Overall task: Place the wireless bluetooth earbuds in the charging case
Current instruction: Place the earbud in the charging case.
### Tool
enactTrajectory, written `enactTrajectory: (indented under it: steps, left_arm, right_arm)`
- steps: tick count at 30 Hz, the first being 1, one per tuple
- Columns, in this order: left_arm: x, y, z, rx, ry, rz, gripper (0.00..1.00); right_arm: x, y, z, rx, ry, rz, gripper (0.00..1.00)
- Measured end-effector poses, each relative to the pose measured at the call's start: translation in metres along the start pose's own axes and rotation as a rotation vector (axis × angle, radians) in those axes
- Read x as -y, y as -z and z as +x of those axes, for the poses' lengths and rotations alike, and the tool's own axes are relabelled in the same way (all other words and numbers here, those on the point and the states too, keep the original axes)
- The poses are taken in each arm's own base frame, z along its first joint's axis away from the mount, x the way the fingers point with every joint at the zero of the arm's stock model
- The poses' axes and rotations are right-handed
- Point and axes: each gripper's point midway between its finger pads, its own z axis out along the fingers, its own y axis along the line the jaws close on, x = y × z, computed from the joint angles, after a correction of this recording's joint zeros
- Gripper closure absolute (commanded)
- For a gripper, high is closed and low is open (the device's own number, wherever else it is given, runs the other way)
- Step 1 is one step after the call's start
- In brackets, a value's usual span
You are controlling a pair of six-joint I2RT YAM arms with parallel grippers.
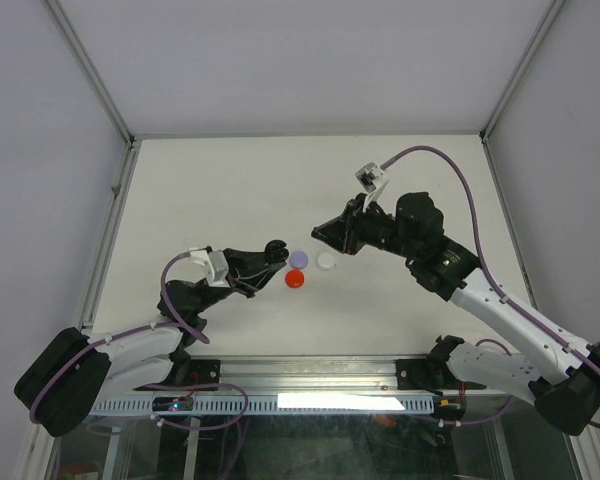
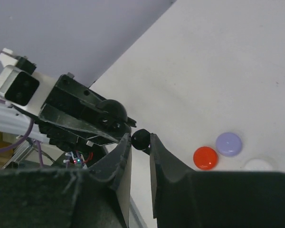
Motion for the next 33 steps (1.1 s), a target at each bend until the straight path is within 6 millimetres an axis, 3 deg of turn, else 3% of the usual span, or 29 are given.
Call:
enactTrajectory:
  steps: [6, 16, 25, 33]
  left_arm:
    - [0.003, -0.005, -0.010, 0.034, -0.019, 0.027, 0.95]
    - [0.010, -0.009, -0.017, 0.052, -0.028, 0.079, 0.95]
    - [0.015, -0.011, -0.024, 0.073, -0.029, 0.107, 0.94]
    - [0.020, -0.011, -0.028, 0.087, -0.024, 0.133, 0.94]
  right_arm:
    - [-0.039, -0.005, 0.003, 0.027, 0.023, -0.169, 0.92]
    - [-0.086, -0.012, 0.006, 0.060, 0.056, -0.343, 0.92]
    - [-0.096, -0.024, 0.013, 0.053, 0.061, -0.376, 0.93]
    - [-0.090, -0.030, 0.021, 0.043, 0.053, -0.353, 0.94]
